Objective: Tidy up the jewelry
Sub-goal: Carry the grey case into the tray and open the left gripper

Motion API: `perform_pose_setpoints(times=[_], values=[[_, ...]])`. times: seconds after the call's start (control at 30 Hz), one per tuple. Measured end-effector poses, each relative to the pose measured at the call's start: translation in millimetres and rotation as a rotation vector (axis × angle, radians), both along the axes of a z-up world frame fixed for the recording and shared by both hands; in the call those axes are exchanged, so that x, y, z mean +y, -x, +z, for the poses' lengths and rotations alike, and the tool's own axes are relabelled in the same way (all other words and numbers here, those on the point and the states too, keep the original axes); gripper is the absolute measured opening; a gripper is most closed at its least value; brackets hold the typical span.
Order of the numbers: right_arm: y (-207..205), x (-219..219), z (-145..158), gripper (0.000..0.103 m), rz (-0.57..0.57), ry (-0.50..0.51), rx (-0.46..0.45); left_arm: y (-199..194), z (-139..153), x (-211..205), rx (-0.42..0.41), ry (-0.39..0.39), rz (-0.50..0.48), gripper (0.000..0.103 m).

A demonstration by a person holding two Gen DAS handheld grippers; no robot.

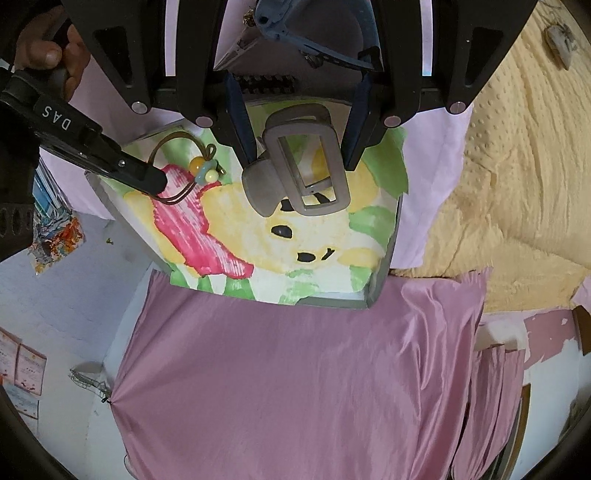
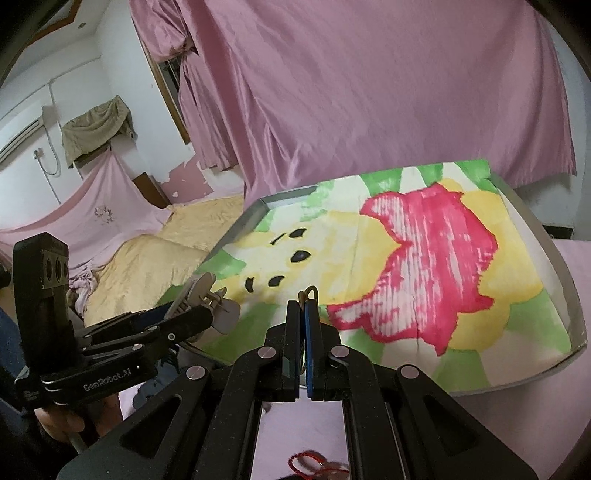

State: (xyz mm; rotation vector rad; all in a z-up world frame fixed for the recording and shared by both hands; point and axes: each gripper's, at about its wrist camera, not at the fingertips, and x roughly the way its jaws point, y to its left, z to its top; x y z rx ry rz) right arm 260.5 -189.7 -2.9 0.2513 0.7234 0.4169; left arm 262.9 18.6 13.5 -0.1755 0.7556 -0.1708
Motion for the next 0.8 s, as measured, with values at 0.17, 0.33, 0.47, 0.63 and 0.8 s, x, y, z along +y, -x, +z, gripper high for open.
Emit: perform_pose_setpoints(times=[0.17, 0.33, 0.47, 0.63, 0.8], values=[[3.4, -5.0, -3.5, 0.013, -0.025, 0.021, 0.023, 3.3, -1.2, 1.1, 0.004, 0.017, 0.002, 0.051], [14.9, -13.0, 1.1, 0.041, -0.052, 0.025, -0.013, 15.4, 4.5, 2.2, -0.034, 0.05, 0.011, 0.068], [30.6, -18.5, 10.8, 0.041, -0.08, 0.046, -0.083, 27.6, 10.9, 3.9, -0.071, 0.05, 0.035, 0.071], [60.8, -22.1, 25.8, 0.06, -0.113, 0.078, -0.208, 54.9, 24.1, 3.4, -0.175, 0.034, 0.051, 0.084], [100.4, -21.5, 35.7, 0.081, -0.158, 0.107, -0.335, 88.0, 33.2, 5.0, -0.3, 0.007, 0.083, 0.101]])
